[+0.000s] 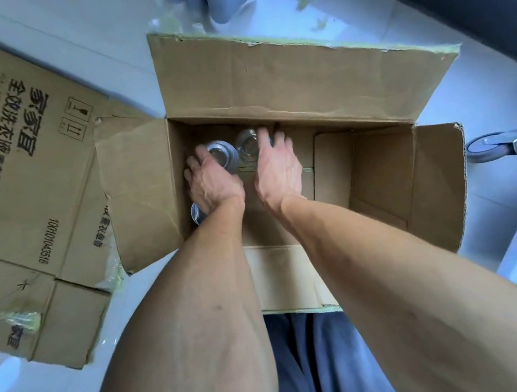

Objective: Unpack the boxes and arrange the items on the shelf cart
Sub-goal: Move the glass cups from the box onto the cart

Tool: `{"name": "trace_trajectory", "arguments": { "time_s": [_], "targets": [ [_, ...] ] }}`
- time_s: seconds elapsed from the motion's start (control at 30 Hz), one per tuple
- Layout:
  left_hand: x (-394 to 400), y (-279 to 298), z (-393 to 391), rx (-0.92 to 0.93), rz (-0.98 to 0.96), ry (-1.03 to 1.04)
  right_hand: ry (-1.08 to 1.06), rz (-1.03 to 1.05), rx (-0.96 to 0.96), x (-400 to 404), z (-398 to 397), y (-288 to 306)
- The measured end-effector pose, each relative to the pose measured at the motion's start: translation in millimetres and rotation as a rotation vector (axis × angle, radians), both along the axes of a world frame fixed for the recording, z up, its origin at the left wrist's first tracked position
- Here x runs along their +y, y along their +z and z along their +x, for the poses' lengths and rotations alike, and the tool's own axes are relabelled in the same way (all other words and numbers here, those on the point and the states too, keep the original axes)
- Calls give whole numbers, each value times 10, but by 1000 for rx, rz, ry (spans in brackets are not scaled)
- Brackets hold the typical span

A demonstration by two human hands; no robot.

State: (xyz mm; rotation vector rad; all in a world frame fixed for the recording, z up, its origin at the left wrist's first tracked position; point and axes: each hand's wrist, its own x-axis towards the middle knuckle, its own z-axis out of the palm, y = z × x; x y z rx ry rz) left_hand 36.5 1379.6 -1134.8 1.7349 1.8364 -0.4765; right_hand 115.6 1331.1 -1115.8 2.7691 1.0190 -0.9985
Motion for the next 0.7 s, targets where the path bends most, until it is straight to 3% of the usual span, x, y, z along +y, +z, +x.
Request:
{"name": "trace_trajectory", "arguments": {
  "time_s": [0.3, 0.47, 0.7],
  "targets": [
    [65, 306, 47, -128, -23, -61, -138, 70, -26, -85, 140, 294],
    [59, 274, 95, -71, -38, -58, -95, -95, 82, -88, 205, 227],
    [-1, 37, 14, -48, -41, -18, -170, -265, 53, -360, 255, -54]
  ]
}}
